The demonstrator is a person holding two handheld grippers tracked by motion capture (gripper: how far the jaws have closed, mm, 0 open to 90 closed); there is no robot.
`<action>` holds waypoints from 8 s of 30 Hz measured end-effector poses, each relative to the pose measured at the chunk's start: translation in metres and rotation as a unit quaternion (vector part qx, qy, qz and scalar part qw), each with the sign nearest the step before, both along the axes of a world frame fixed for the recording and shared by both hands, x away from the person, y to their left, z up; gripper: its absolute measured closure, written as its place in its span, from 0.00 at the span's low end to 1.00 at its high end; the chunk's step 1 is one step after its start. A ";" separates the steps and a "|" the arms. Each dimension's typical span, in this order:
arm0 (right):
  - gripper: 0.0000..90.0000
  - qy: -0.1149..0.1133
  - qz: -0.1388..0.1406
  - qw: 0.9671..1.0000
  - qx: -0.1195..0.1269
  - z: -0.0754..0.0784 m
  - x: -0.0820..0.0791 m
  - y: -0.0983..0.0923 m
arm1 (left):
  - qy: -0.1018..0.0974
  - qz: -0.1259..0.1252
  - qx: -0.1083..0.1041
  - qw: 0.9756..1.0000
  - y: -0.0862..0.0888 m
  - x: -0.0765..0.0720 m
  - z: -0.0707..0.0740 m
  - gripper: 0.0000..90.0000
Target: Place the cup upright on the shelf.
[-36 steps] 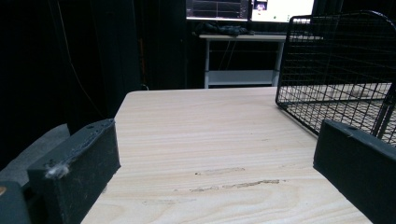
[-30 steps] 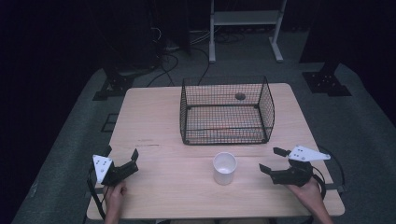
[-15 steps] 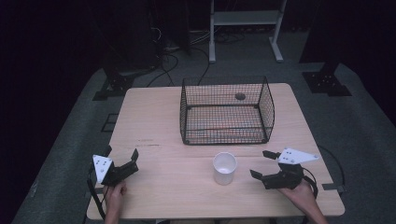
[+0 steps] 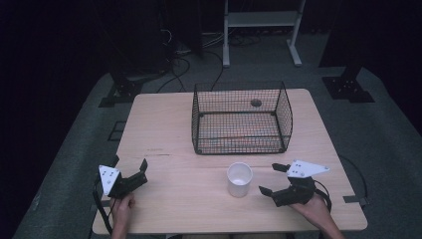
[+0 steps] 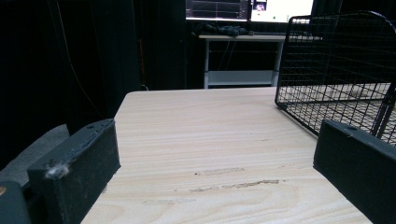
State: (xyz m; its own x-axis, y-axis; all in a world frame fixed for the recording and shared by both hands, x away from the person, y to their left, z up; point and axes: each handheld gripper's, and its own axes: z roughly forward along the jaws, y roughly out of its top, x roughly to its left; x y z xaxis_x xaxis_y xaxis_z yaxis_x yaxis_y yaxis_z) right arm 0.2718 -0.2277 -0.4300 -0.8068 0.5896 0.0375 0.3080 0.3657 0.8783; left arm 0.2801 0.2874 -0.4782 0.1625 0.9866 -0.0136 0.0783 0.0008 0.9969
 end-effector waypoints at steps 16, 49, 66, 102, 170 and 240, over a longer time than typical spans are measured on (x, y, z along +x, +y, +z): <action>0.07 0.009 0.027 1.000 -0.007 -0.001 0.001 0.022 | 0.000 0.000 0.000 1.000 0.000 0.000 0.000 0.00; 0.03 0.038 0.054 0.998 -0.023 -0.015 0.023 0.071 | 0.000 -0.001 -0.003 1.000 0.001 0.000 0.000 0.00; 0.21 0.028 0.054 0.998 -0.021 -0.014 0.028 0.075 | -0.001 -0.001 -0.003 1.000 0.001 0.000 0.000 0.00; 0.21 0.042 0.073 0.996 0.016 0.052 0.056 0.049 | -0.001 -0.001 -0.002 1.000 0.000 0.000 0.000 0.00; 0.21 0.041 0.043 0.998 -0.020 0.114 0.168 0.068 | 0.000 -0.002 -0.008 1.000 0.002 0.000 0.000 0.00; 0.21 0.117 0.030 0.993 -0.009 0.066 0.254 0.110 | -0.002 -0.005 -0.013 1.000 0.003 0.000 0.000 0.00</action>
